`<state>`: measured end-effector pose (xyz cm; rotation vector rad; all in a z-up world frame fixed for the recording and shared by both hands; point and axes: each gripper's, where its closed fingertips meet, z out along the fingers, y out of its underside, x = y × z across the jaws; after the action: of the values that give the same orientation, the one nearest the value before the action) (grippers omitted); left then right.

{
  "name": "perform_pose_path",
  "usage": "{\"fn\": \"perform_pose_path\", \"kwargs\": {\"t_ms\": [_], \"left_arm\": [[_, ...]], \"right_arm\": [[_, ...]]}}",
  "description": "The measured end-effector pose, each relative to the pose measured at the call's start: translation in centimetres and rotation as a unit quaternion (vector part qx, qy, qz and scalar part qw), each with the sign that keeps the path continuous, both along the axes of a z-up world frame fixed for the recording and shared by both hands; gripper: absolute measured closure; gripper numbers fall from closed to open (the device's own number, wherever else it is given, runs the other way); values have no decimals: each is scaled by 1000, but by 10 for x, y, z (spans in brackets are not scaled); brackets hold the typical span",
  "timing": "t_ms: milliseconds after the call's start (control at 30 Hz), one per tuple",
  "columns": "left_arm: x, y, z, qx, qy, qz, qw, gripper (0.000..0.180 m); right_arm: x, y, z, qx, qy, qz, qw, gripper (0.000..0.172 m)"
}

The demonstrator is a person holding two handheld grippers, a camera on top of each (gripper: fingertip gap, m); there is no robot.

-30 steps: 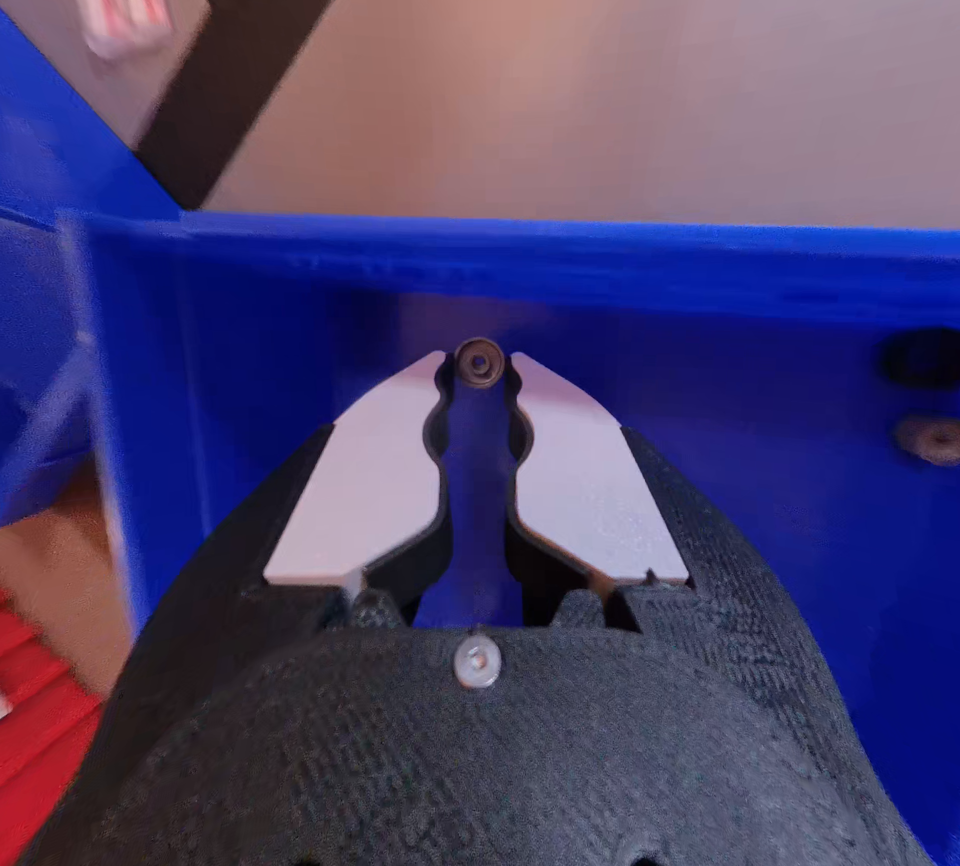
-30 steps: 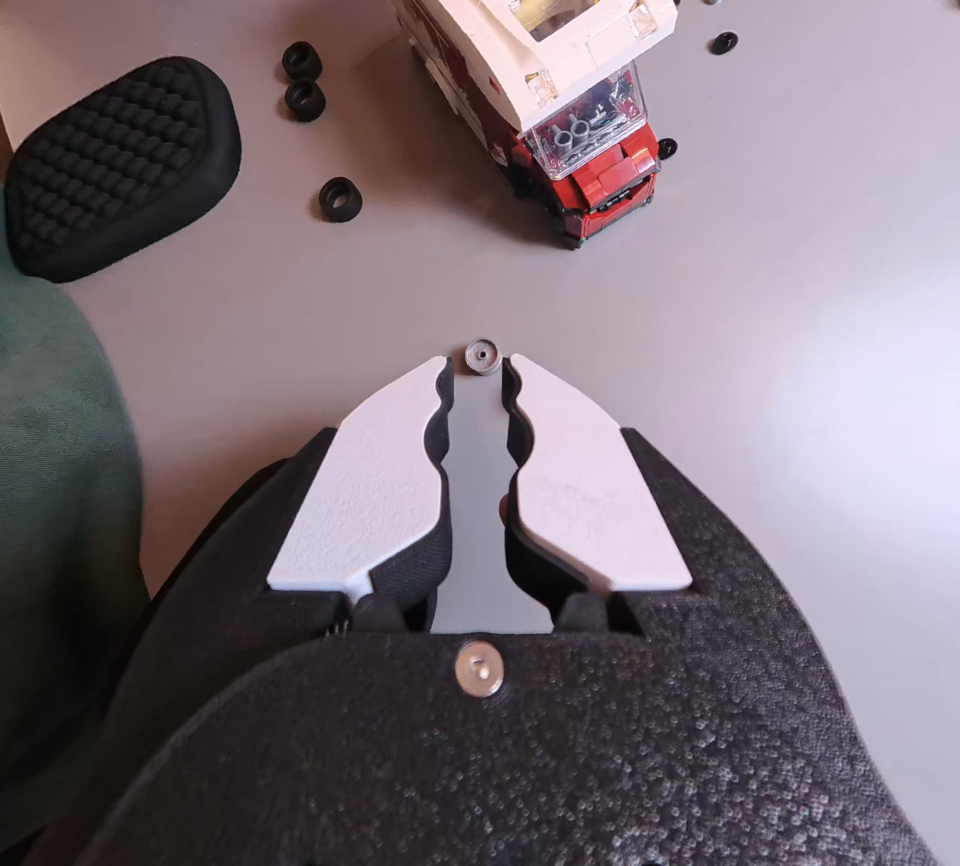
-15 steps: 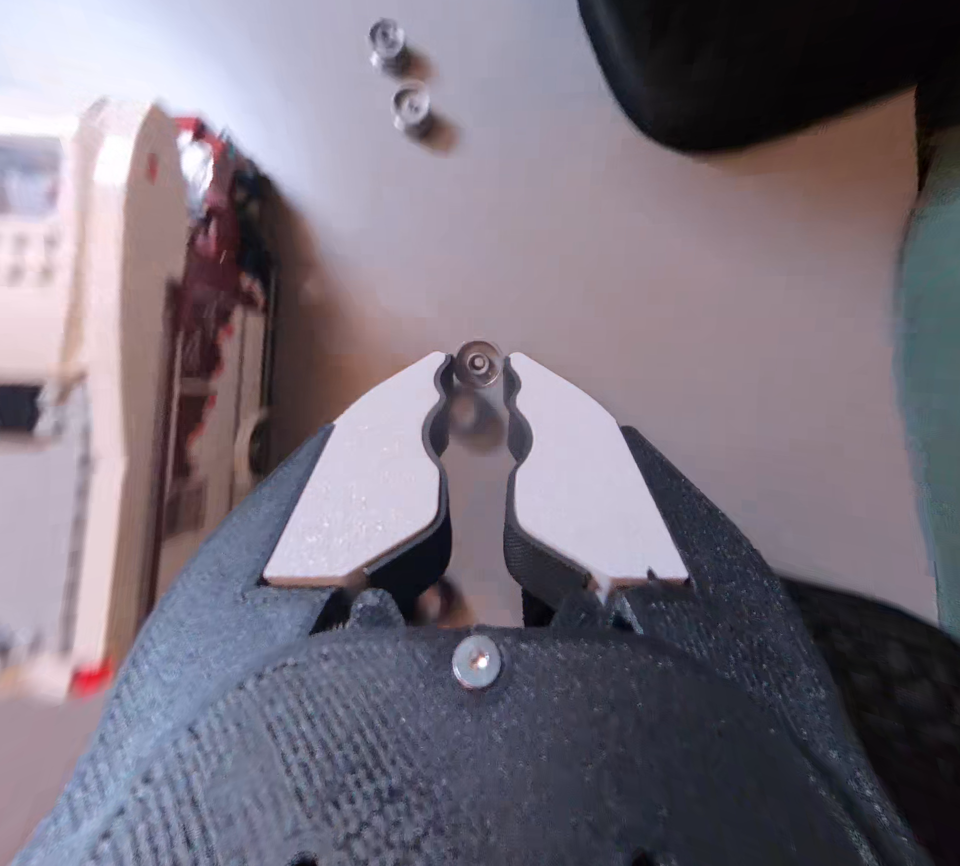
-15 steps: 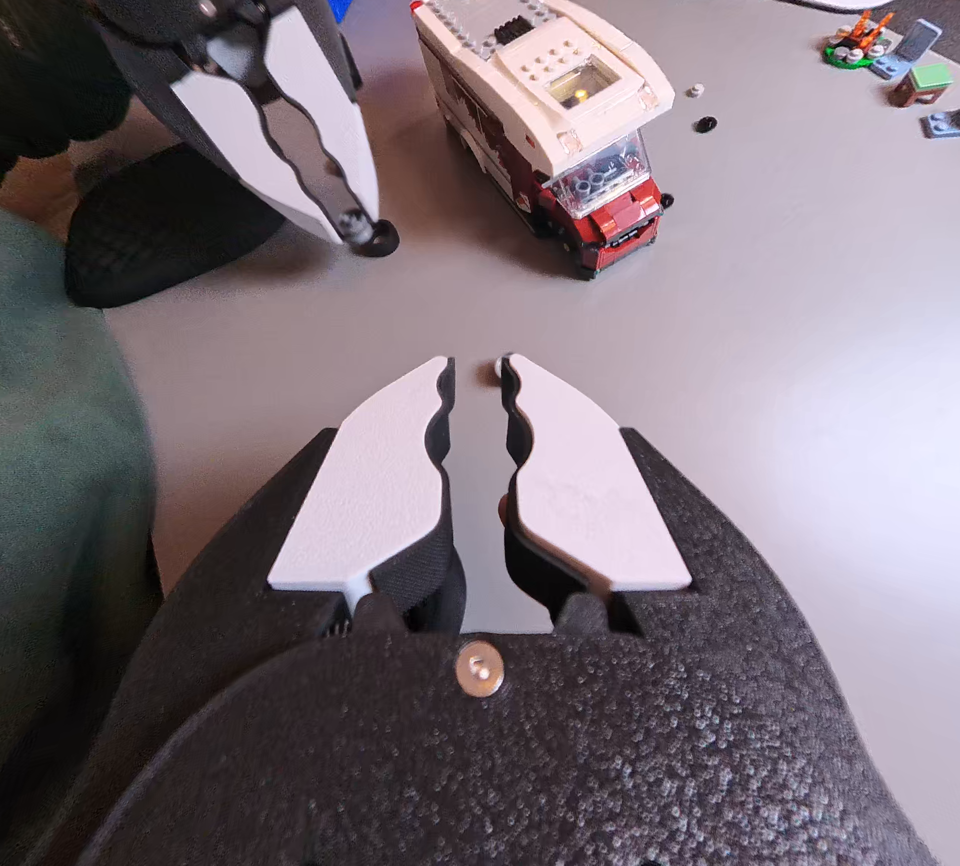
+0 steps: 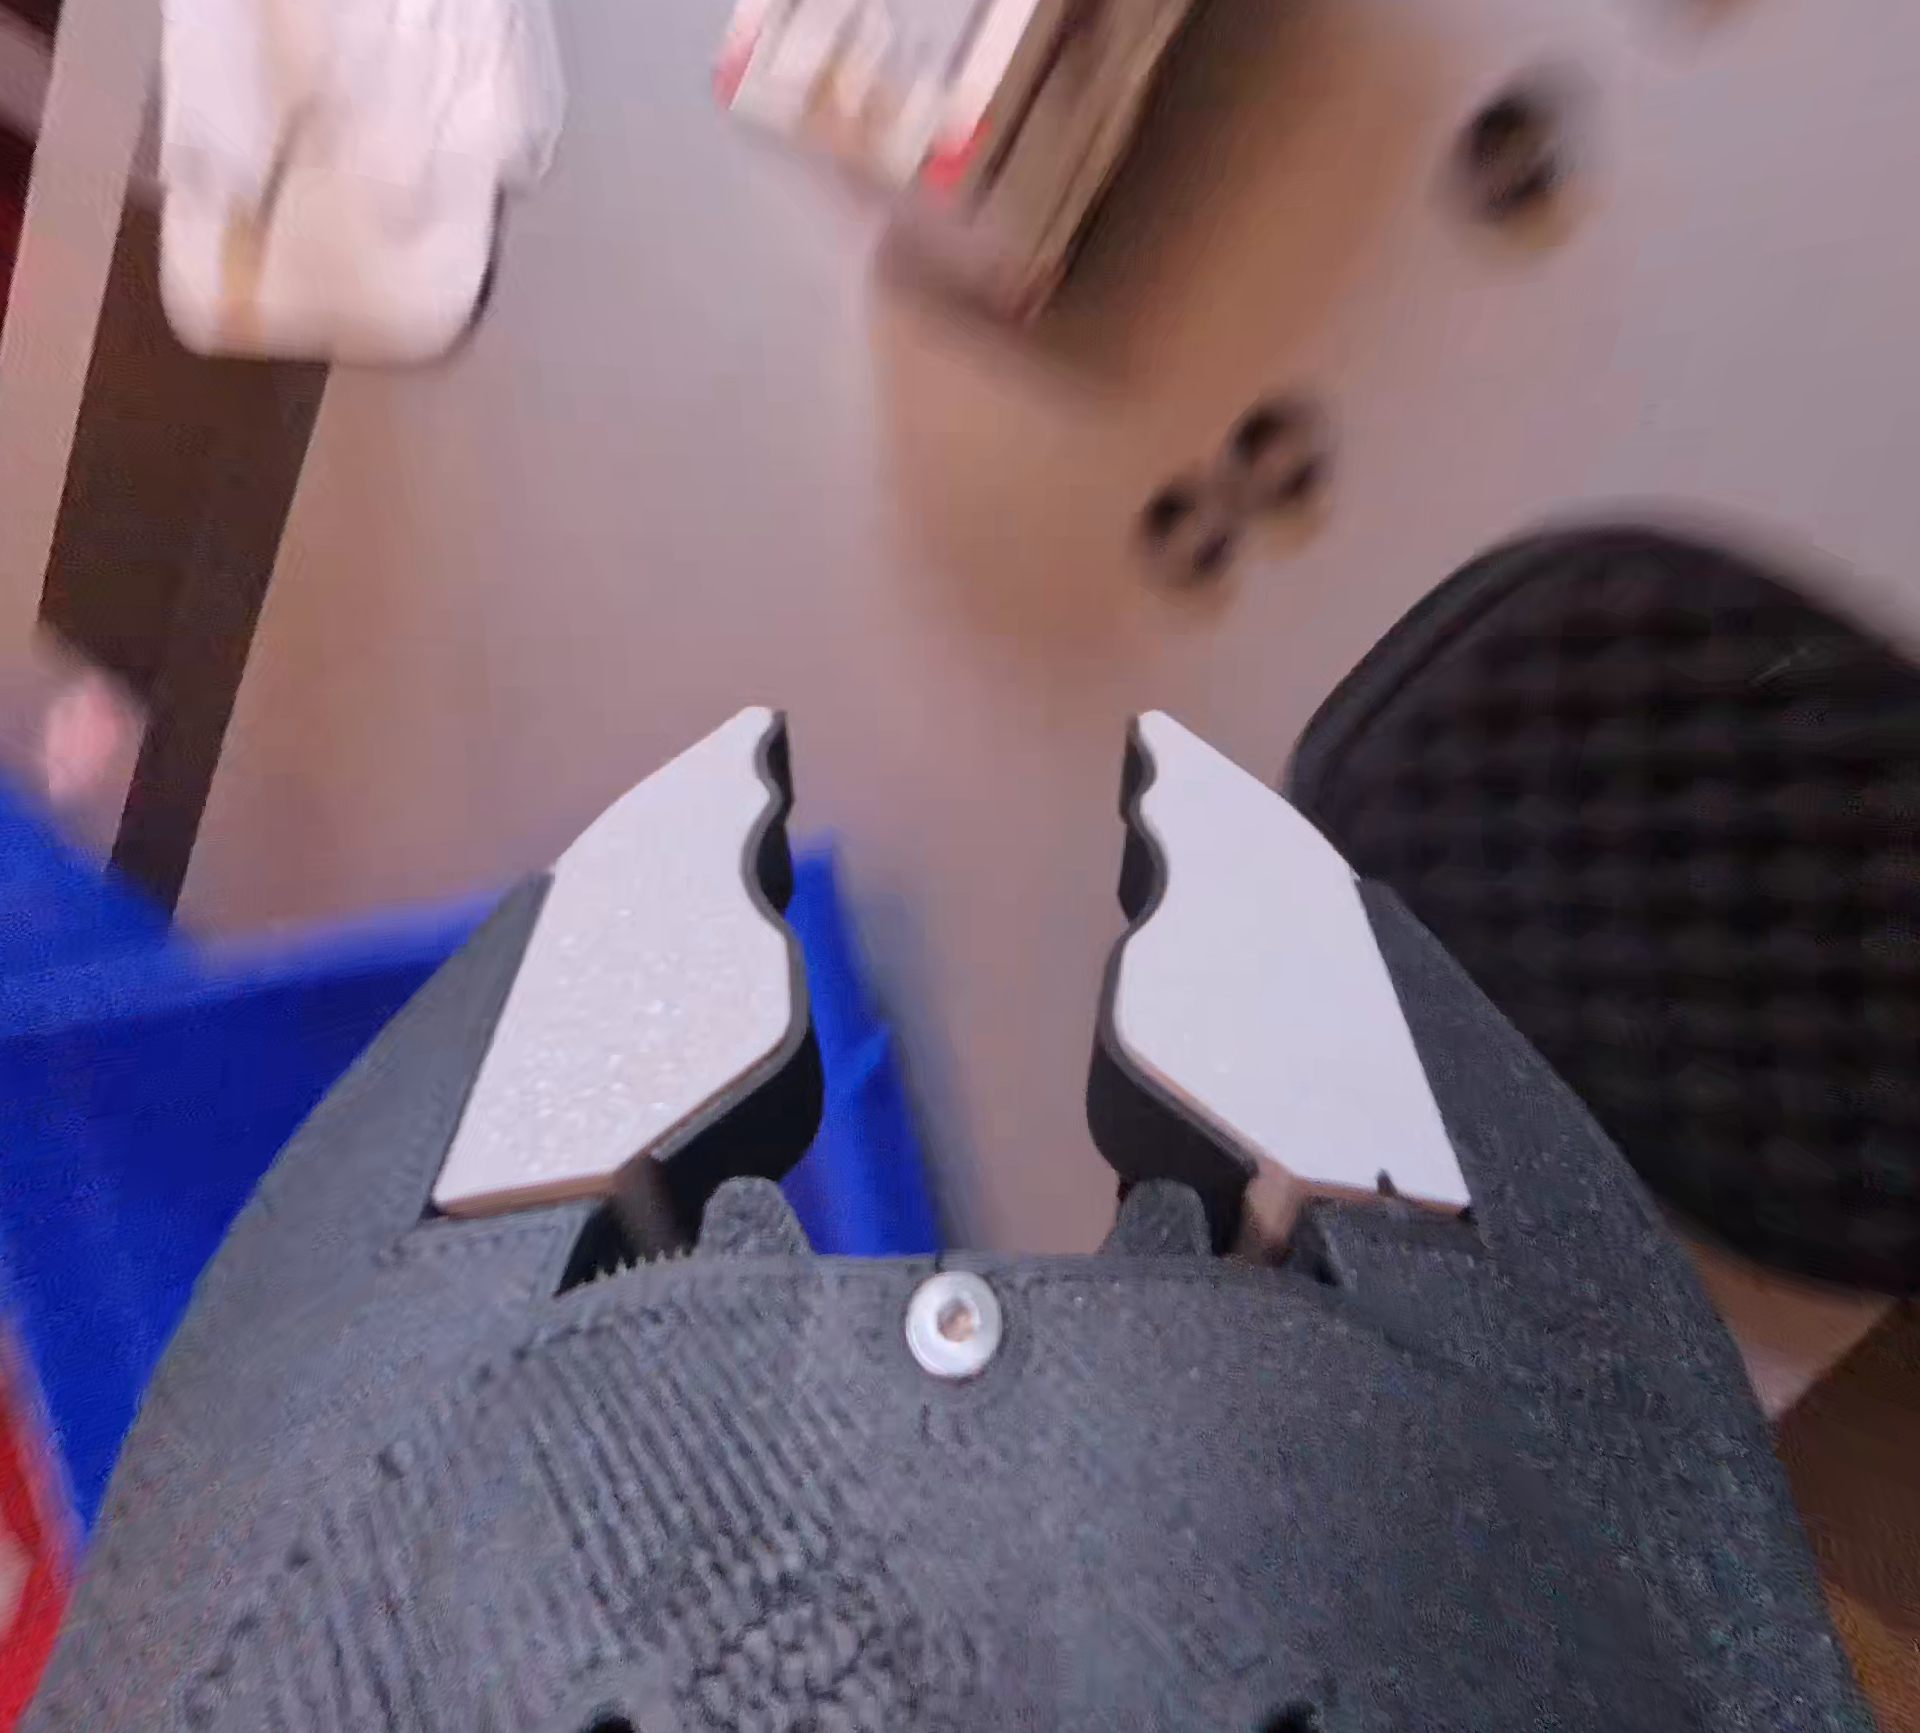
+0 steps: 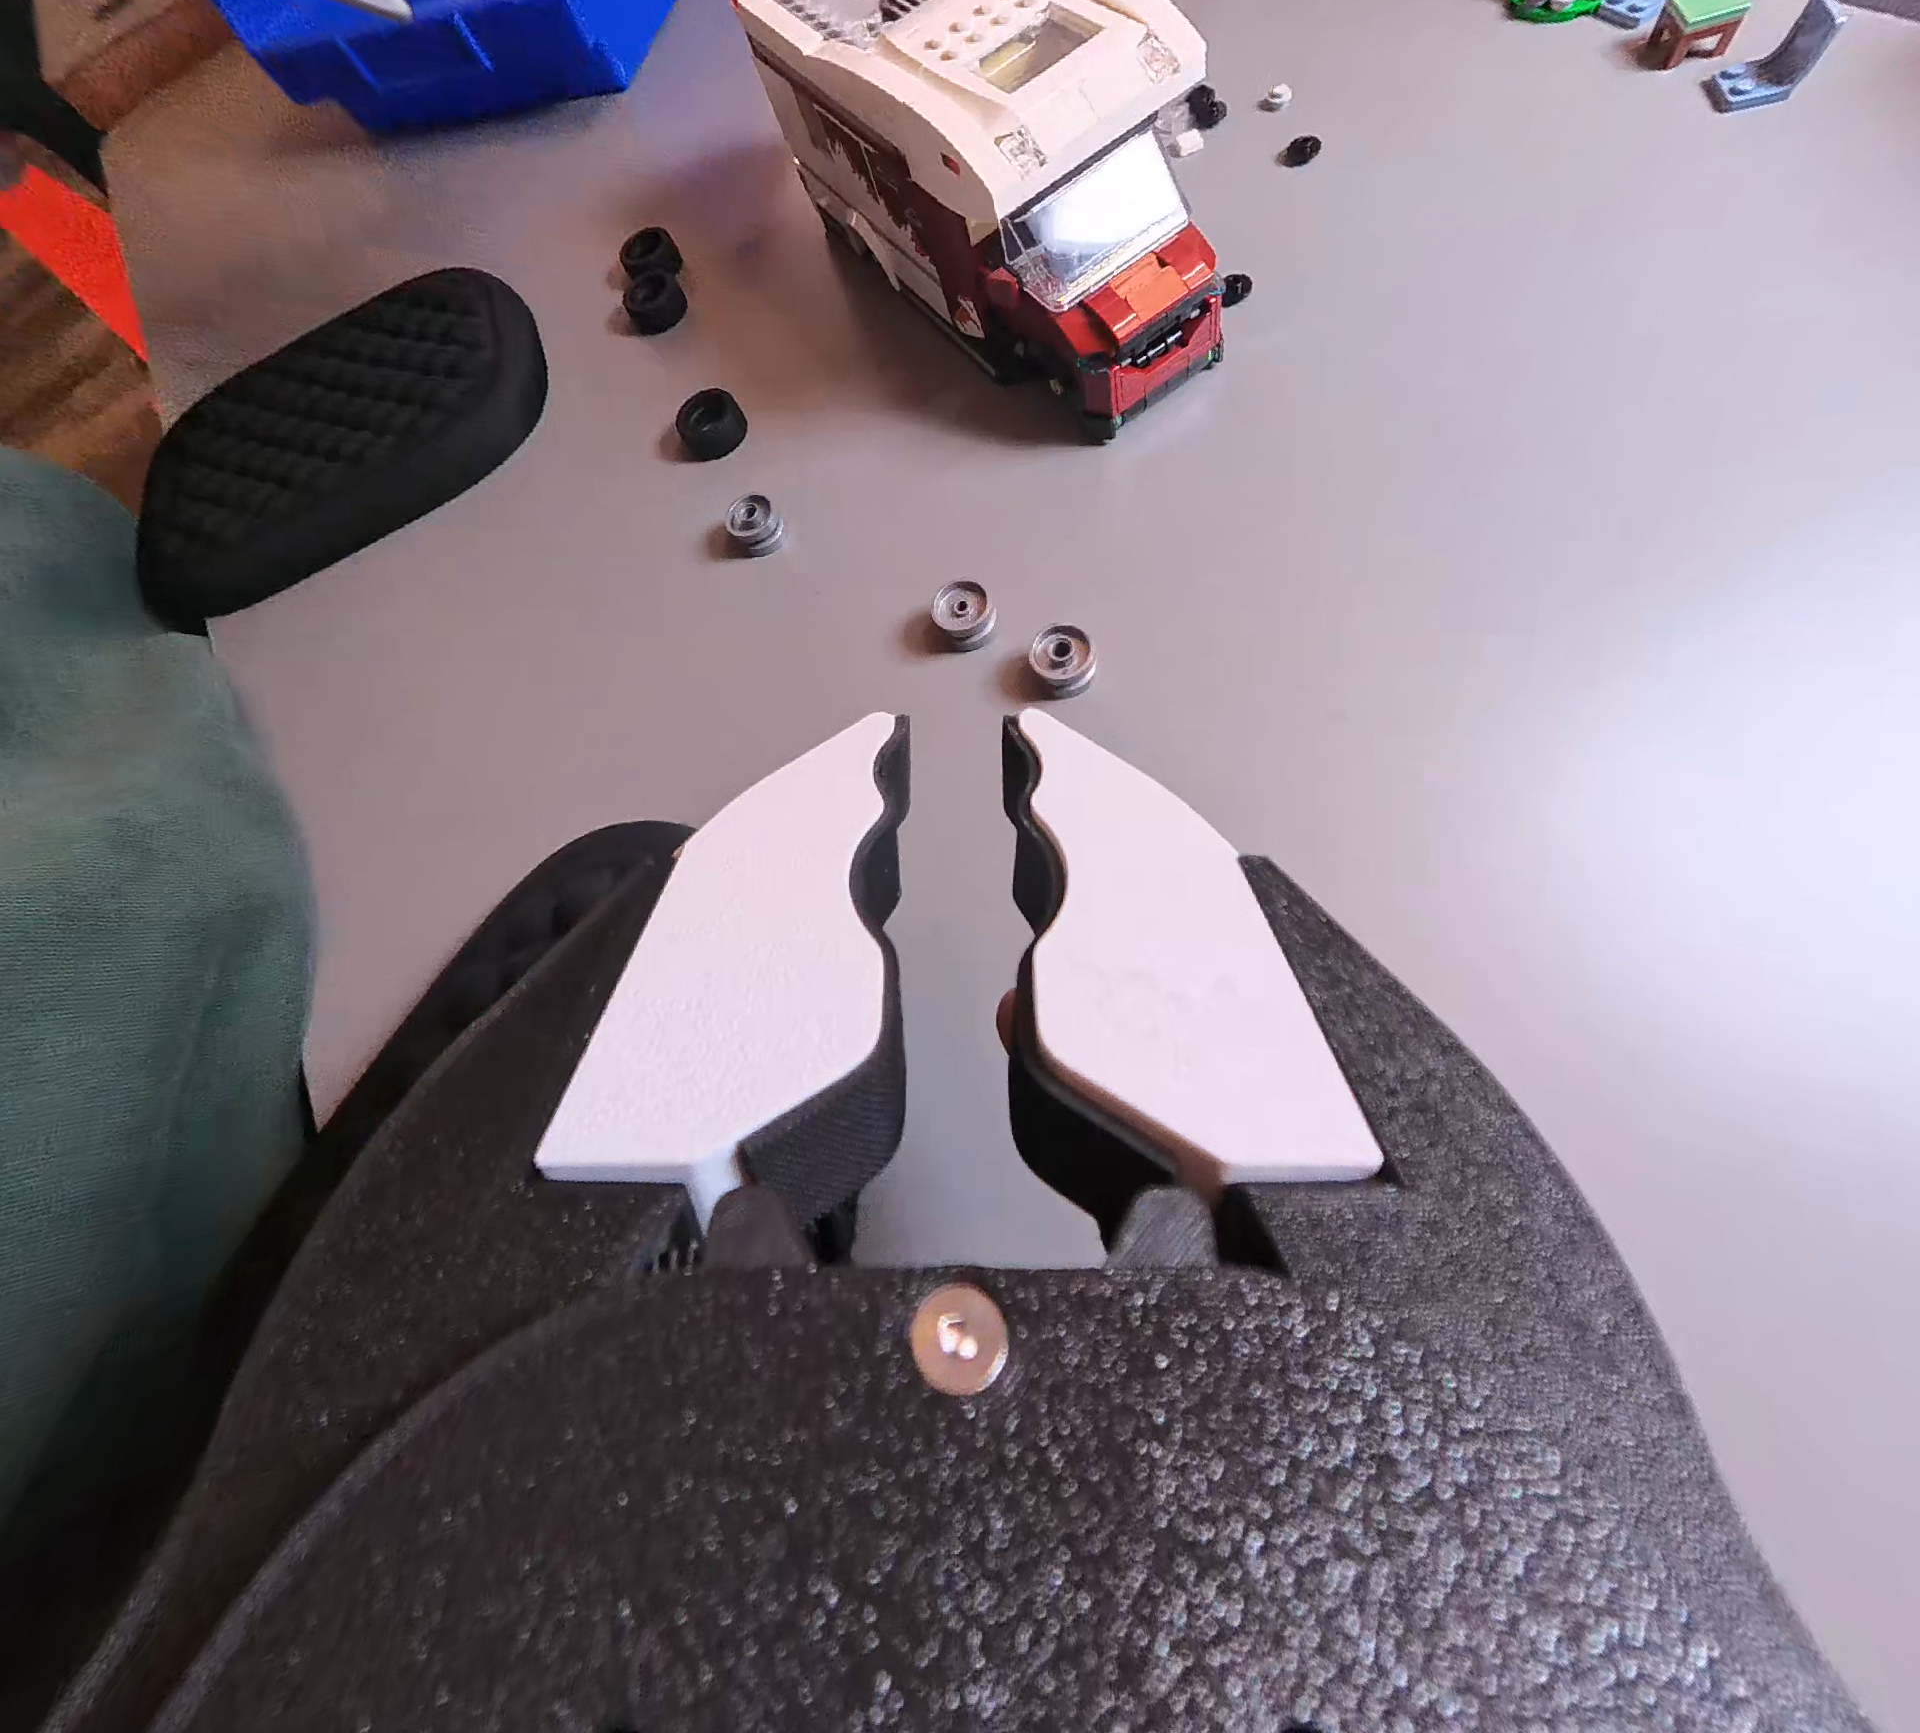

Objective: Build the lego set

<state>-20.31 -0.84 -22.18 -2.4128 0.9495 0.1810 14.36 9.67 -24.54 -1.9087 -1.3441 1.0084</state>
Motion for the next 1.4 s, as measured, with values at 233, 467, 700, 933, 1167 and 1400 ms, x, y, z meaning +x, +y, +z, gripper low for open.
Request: {"fn": "perform_pose_path", "kwargs": {"t_ms": [233, 467, 700, 933, 1167, 1400], "left_arm": [[-133, -82, -86, -203, 106, 119, 966, 144], [-58, -106, -13, -217, -39, -32, 975, 152], [-111, -77, 19, -148, -31, 51, 987, 152], [-79, -88, -35, -191, -27, 31, 981, 156], [-67, -98, -76, -238, -22, 29, 971, 156], [-64, -23, -37, -134, -120, 22, 983, 146]], "right_arm": [[-14, -1, 7, 9, 10, 15, 1000, 156], [-11, -8, 12, 12, -1, 14, 1000, 156], [-16, -12, 11, 10, 1, 19, 1000, 156], [-14, -11, 7, 1, -2, 15, 1000, 156], [-20, -13, 4, -1, -5, 25, 1000, 156], [-23, -16, -1, -7, -3, 28, 1000, 156]]}}
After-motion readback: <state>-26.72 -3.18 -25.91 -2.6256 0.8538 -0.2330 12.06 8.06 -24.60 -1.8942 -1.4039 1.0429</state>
